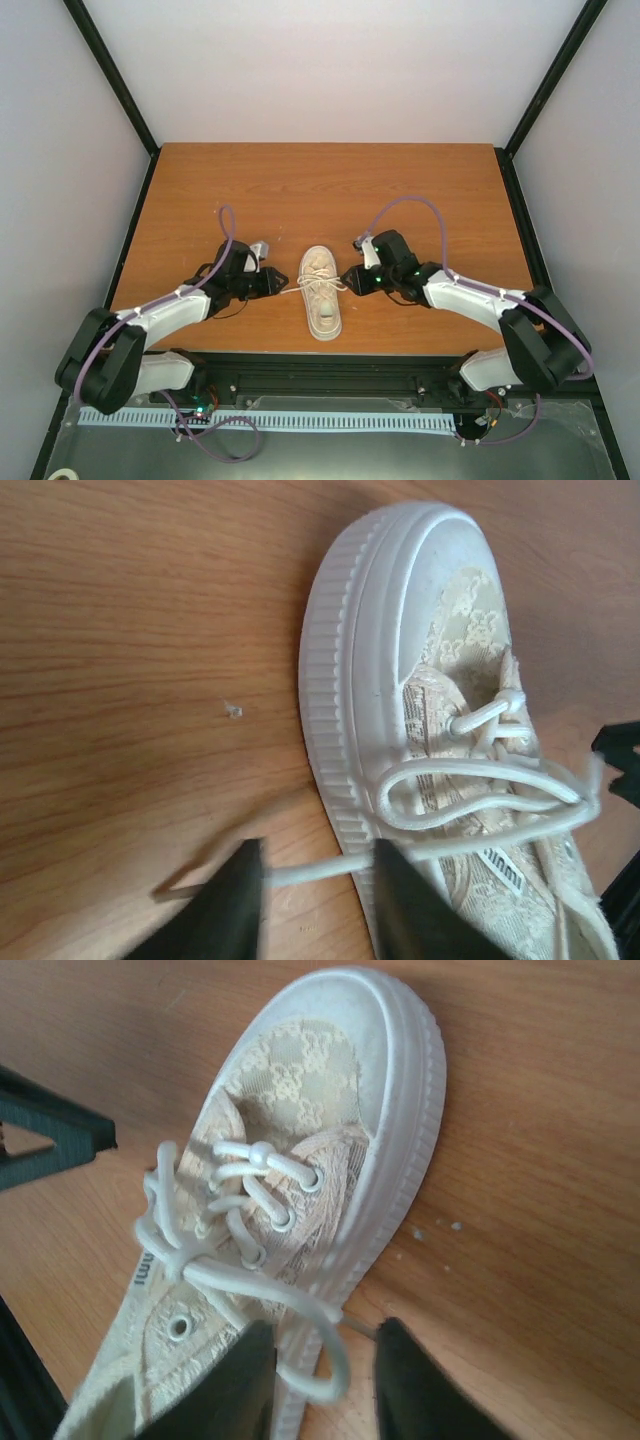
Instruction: Tie the shoes
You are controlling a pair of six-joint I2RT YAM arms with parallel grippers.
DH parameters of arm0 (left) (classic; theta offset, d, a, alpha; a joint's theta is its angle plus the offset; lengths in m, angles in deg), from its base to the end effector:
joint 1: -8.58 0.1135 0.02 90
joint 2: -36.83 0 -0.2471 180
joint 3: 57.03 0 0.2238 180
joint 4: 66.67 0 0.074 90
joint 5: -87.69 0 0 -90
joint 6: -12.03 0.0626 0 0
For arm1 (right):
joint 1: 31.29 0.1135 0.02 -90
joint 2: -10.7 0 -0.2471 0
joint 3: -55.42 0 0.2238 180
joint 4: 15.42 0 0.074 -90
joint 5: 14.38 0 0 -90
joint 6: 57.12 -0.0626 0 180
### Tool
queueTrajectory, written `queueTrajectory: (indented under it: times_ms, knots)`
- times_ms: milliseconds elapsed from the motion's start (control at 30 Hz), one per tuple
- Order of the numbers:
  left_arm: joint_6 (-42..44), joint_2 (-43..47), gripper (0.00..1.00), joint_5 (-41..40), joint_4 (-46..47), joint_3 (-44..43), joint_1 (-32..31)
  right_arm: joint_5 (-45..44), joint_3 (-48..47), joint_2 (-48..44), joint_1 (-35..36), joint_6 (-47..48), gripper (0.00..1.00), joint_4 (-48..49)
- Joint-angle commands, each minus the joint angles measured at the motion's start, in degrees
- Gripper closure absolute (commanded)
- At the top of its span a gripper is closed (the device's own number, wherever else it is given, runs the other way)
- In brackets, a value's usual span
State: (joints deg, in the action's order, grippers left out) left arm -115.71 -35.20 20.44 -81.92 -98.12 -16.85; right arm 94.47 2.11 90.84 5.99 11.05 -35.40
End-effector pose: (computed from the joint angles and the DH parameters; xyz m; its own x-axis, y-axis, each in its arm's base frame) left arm 0.1945 -0.1193 0.1384 -0.9057 -0.1944 -0.3766 0.1054 0.7574 -0.6444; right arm 0.2015 0.1788 0.1588 -0.8171 -0.1797 -0.5477 -0.4797 0.7389 0.4732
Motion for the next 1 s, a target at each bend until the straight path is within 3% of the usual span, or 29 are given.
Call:
queueTrajectory:
  times_ms: [0,33,67,100,167,367,500,667,800,867,967]
  knots:
    - [4.29,6.77,0.25,-2.17,-5.57,-2.09,1.61,-1.65,-0.66,-5.07,-1.24,2.83,0.53,-4.55]
    - [5.19,8.65,0.08,-2.37,-6.70,-2.78,1.61,-2.31,-1.16,-6.00,-1.24,3.27,0.40,-5.79]
    - [6.29,10.09,0.01,-2.79,-8.09,-3.80,1.61,-3.02,-1.75,-6.90,-1.22,3.68,0.31,-7.38]
    - [7.39,11.10,0.00,-3.15,-9.82,-5.23,1.61,-3.64,-2.42,-7.71,-1.24,4.03,0.24,-8.44]
    - [9.62,11.52,0.00,-3.70,-13.04,-9.03,1.61,-4.43,-3.99,-9.01,-1.24,4.71,0.02,-9.93]
    - [10.42,1.51,0.00,-2.13,-12.87,-18.41,1.61,-8.42,-10.91,-6.78,-2.13,6.64,0.00,-11.72]
    - [10.54,-6.13,0.00,-1.65,-8.00,-22.82,4.84,-9.55,-13.45,-5.19,-8.23,7.78,0.00,-10.40]
    - [7.49,-7.85,0.00,2.16,0.06,-19.92,21.27,-4.19,-9.24,-8.92,-27.16,7.61,0.00,-5.16]
    - [4.99,-5.44,0.00,3.04,5.77,-13.45,38.78,-5.01,-3.36,-13.73,-40.37,6.21,0.00,0.19]
    - [4.66,-3.10,0.00,-1.48,6.75,-10.33,43.91,-8.53,0.92,-16.38,-44.53,4.65,0.00,4.47]
    - [7.68,1.15,0.00,-14.89,8.48,-6.07,44.76,-18.60,8.17,-20.26,-45.82,4.20,0.00,11.78]
